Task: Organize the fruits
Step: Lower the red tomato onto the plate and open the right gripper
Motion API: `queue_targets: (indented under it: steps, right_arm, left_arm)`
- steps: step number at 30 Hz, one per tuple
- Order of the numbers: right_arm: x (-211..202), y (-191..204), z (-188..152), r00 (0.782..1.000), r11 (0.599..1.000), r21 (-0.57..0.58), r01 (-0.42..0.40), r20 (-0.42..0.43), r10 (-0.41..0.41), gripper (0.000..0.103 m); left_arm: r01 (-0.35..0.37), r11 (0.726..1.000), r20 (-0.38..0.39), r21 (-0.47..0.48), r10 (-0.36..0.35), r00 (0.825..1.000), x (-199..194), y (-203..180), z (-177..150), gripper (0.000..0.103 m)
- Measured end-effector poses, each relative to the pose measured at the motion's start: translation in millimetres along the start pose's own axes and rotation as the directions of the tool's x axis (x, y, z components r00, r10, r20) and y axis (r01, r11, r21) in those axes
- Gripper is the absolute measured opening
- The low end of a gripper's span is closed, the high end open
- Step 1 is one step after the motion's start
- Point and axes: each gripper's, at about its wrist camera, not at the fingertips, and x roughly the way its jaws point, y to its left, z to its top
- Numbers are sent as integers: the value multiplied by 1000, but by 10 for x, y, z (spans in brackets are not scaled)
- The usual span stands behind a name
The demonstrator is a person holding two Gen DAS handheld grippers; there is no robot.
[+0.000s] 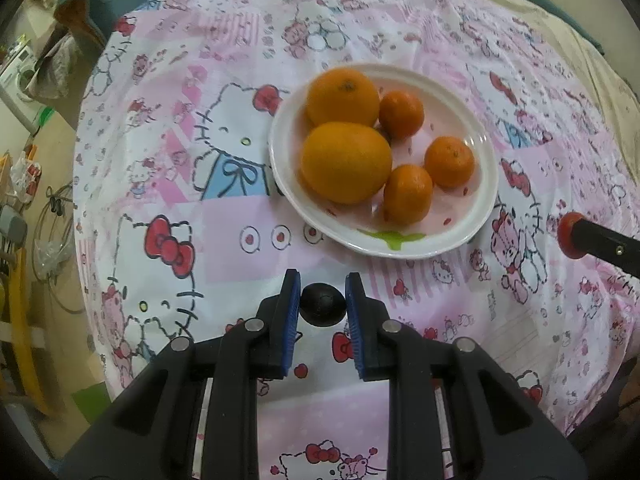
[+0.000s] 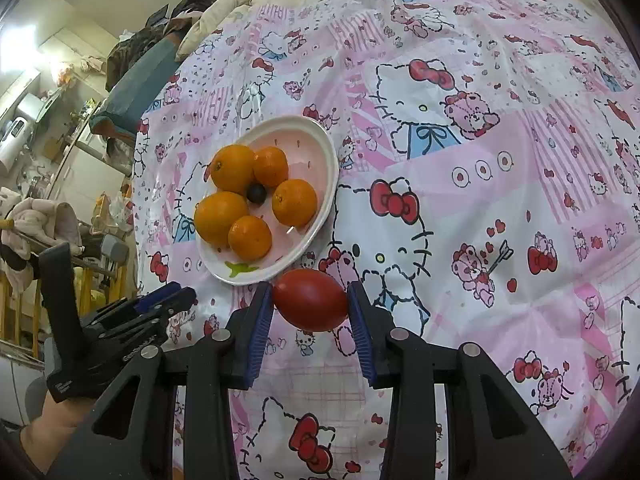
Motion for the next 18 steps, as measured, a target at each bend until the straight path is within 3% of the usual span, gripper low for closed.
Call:
queue_targets:
  steps: [18]
  right_arm:
    - [500,219,259,999,1000,-5,-9,-35,9,40]
  left_arm:
    - [65,997,66,-48,-62,996,-248,81,90,19]
